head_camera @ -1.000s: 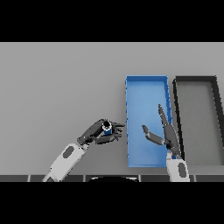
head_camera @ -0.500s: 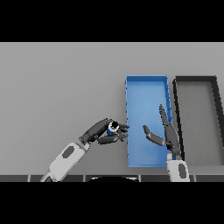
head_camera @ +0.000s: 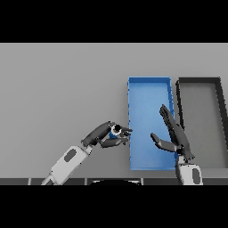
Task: Pick up the blue pipe and place it into the blue bin.
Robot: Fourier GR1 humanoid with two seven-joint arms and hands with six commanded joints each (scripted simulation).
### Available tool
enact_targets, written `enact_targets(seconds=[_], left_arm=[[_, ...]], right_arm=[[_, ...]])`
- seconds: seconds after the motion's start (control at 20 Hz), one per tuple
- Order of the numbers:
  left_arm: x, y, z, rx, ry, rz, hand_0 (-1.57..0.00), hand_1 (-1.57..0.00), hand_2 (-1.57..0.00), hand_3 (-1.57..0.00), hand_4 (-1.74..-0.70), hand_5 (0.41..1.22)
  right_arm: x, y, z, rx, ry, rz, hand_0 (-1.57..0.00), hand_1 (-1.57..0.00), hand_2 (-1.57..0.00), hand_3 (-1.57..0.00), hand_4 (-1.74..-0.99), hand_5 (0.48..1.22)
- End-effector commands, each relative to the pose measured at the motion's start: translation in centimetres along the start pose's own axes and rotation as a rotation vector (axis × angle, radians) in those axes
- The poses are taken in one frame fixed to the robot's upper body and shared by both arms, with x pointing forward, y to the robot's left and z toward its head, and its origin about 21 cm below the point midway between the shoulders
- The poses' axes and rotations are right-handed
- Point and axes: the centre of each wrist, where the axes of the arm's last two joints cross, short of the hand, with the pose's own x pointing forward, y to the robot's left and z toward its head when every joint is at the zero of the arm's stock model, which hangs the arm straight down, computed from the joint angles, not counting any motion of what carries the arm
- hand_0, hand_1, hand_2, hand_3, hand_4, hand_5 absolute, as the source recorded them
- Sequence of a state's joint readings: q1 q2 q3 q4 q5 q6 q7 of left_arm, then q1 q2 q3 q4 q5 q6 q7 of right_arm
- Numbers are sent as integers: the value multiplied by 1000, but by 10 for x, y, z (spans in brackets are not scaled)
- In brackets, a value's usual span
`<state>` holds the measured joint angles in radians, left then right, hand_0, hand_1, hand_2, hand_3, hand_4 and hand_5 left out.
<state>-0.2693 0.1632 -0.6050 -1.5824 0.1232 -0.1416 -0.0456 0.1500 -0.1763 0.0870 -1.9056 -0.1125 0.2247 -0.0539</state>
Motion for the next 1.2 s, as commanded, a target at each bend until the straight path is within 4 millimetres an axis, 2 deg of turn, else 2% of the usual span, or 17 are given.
enact_targets(seconds=[0.0, 0.15, 0.3, 0.35, 0.45, 0.75, 1.05, 1.15], left_arm=[[-1, 1, 1, 2, 12, -3, -1571, -1571, -1571, -1495, -1741, 1221], [0, 3, -1, 4, 10, -19, -1571, -1571, -1571, -1491, -1741, 1221], [3, 6, -2, 4, 0, -31, -1571, -1571, -1571, -1487, -1741, 1221], [3, 2, -3, -12, 0, -29, -1571, -1571, -1571, -1486, -1741, 1221], [4, 7, -2, 2, 14, -28, -1571, -1571, -1571, -1484, -1741, 1221], [0, 2, 1, -38, -15, -5, -1571, -1571, -1571, -1516, -1741, 1221], [-1, 3, 2, -41, -4, -37, -1571, -1571, -1571, -1540, -1740, 1221], [-2, 7, 3, -45, 2, -5, -1571, -1571, -1571, -1484, -1736, 1221]], right_arm=[[11, -4, -2, 63, -4, -11, 1, 1, 1, 1, -1256, 558], [45, -1, -14, 262, -7, -5, 1, 1, 1, 1, -1314, 500], [66, 9, -36, 399, 3, 17, 1, 1, 1, 1, -1306, 502], [71, 15, -43, 440, -3, 23, 1, 1, 1, 1, -1309, 503], [78, 24, -56, 524, -14, 74, 1, 1, 1, 1, -1311, 517], [86, 58, -85, 668, -11, 123, 1, 1, 1, 1, -1232, 531], [90, 88, -114, 764, -15, 116, 1, 1, 1, 1, -1218, 508], [90, 93, -120, 796, -27, 120, -53, -84, -102, -46, -1245, 506]])
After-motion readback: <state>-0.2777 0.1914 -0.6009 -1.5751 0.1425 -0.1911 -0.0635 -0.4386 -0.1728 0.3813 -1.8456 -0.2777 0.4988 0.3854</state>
